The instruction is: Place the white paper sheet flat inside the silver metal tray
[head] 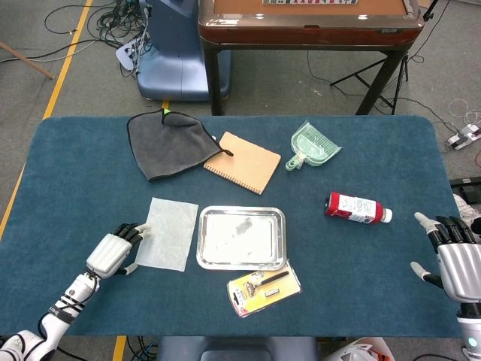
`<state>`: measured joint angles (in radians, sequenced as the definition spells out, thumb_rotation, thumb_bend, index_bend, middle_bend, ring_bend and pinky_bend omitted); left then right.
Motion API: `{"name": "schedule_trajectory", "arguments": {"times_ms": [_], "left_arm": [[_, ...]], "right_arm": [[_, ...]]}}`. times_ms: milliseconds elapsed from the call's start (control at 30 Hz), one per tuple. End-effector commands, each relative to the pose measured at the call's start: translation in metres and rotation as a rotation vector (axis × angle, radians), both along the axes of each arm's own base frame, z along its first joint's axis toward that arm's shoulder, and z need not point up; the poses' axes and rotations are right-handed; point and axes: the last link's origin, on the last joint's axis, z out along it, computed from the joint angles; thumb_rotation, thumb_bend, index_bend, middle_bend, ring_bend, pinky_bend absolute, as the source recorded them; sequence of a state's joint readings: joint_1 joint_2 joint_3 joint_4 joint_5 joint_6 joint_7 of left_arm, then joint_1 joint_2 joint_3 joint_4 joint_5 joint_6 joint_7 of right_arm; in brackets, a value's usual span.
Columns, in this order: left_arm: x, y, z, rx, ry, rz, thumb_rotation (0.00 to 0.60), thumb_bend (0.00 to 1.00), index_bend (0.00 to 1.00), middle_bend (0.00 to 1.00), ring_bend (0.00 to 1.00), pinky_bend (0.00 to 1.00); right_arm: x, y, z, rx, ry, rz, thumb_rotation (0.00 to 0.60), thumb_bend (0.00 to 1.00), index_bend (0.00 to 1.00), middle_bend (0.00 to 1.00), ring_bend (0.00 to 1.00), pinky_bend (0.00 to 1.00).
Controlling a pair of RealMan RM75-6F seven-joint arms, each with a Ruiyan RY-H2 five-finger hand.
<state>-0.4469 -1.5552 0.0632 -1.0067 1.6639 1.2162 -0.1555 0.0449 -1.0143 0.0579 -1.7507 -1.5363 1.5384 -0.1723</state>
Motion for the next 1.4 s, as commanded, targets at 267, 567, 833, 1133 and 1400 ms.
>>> {"name": "schedule_trajectory", "arguments": {"times_ms": [267, 567, 833, 1133, 1400], "left_arm": [[0.006, 0.005, -0.004, -0.006, -0.058, 0.019, 0.6, 0.2, 0.26, 0.13, 0.12, 0.13], [0.011, 0.01, -0.006, -0.023, -0.12, 0.025, 0.6, 0.21, 0.41, 0.13, 0.12, 0.13], [0.013, 0.013, -0.008, -0.019, -0.162, 0.041, 0.6, 0.29, 0.58, 0.16, 0.13, 0.13], [0.013, 0.015, -0.009, -0.027, -0.194, 0.062, 0.6, 0.37, 0.61, 0.18, 0.14, 0.13], [0.016, 0.021, -0.003, -0.022, -0.252, 0.08, 0.6, 0.39, 0.62, 0.2, 0.15, 0.13]], "right_arm": [[-0.002, 0.001, 0.001, -0.007, -0.003, -0.005, 0.6, 0.1, 0.17, 0.28, 0.16, 0.17], [-0.004, 0.001, 0.001, -0.011, -0.007, -0.01, 0.6, 0.1, 0.17, 0.28, 0.16, 0.17], [-0.004, 0.0, 0.001, -0.011, -0.006, -0.009, 0.6, 0.1, 0.17, 0.28, 0.16, 0.17], [-0.004, 0.0, 0.002, -0.013, -0.006, -0.013, 0.6, 0.1, 0.17, 0.28, 0.16, 0.17], [-0.004, 0.001, 0.003, -0.017, -0.008, -0.015, 0.6, 0.1, 0.17, 0.28, 0.16, 0.17]]}}
